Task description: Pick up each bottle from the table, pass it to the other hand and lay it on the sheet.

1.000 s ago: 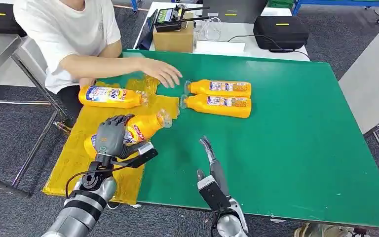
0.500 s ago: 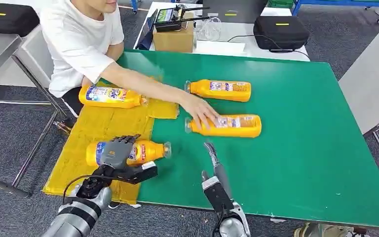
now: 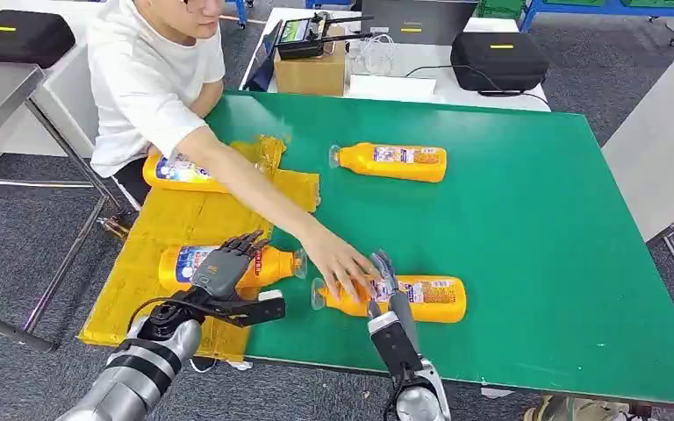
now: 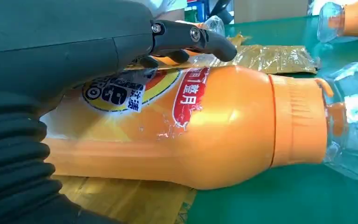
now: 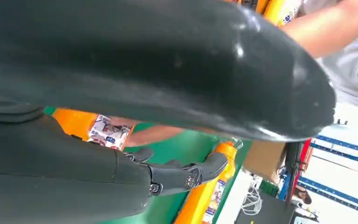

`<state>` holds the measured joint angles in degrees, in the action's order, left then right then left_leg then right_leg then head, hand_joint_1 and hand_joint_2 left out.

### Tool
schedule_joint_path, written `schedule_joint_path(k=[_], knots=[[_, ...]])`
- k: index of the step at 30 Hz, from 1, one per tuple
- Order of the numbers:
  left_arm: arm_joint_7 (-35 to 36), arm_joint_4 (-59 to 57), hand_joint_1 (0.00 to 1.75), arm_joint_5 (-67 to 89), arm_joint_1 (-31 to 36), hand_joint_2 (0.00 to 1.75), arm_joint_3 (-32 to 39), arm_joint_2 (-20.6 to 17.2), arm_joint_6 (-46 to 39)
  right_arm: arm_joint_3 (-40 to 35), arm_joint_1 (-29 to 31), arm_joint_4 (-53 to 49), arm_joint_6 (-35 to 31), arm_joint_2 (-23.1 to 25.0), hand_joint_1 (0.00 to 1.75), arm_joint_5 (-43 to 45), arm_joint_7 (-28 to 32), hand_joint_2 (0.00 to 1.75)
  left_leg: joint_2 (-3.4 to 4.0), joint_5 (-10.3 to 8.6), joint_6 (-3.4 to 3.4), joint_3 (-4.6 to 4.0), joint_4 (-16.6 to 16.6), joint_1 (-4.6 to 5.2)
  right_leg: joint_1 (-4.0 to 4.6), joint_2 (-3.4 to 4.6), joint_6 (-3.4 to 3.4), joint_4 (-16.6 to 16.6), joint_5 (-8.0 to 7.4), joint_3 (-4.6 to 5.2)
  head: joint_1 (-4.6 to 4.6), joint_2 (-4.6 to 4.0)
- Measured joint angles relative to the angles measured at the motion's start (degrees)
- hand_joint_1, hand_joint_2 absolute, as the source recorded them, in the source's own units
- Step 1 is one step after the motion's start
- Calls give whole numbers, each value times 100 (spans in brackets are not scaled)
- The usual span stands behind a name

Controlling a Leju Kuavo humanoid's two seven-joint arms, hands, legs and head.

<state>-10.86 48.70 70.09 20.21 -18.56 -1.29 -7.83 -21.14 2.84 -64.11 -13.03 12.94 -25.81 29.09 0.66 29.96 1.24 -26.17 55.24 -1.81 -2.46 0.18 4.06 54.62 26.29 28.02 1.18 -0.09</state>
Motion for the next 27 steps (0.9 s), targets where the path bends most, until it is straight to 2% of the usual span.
schedule_joint_path(k=[2,5,7,8,10,12,16,20,23,27], knots=[[-108,-7,0,-291,-10,175,-24,4,-140,4,-3,0,0,0,0,-2,0,0,0,0,0,0,0,0,0,0,0,0,0,0,0,0],[-882,145,0,-1514,-189,175,40,101,-330,7,-10,22,0,0,0,7,37,0,1,0,0,-2,0,1,0,0,0,0,0,2,0,0],[-1345,491,0,-2476,-456,175,107,228,-166,7,-5,53,-2,4,0,33,125,0,2,0,0,-10,1,1,0,1,0,0,0,10,0,0],[-1555,731,0,-2930,-593,175,123,313,-173,7,3,77,-9,7,0,48,168,175,2,0,0,-17,1,1,0,1,0,-1,0,16,-2,0],[-2036,1327,0,-3599,-848,175,205,512,-605,-4,22,116,-72,22,0,11,245,175,2,1,0,-27,2,1,0,1,0,-1,0,26,-2,0],[-2523,1928,0,-3758,-1002,175,223,666,-1497,-68,51,140,-120,33,0,-56,269,175,1,2,1,-32,2,1,0,1,0,-2,0,31,-2,0],[-2865,3028,0,-4494,-1129,175,212,892,-2102,-367,92,81,-386,11,0,-591,107,175,1,2,1,-33,1,-1,2,0,0,-2,0,35,0,2],[-2922,3922,0,-5326,-1254,175,111,997,-2196,-732,132,-186,-615,-291,0,-1874,-694,175,2,1,1,-33,1,-1,1,0,0,-3,0,33,0,0],[-2931,4398,0,-5412,-1383,175,61,994,-2240,-872,155,-315,-418,-645,0,-2674,-1241,175,1,1,0,-32,2,3,-1,0,0,-5,0,31,0,0],[-2931,4741,0,-5836,-1531,175,105,992,-1774,-894,87,-538,-208,-1231,0,-3375,-1721,175,0,2,0,-33,4,6,-4,-1,0,-8,0,32,0,0]])
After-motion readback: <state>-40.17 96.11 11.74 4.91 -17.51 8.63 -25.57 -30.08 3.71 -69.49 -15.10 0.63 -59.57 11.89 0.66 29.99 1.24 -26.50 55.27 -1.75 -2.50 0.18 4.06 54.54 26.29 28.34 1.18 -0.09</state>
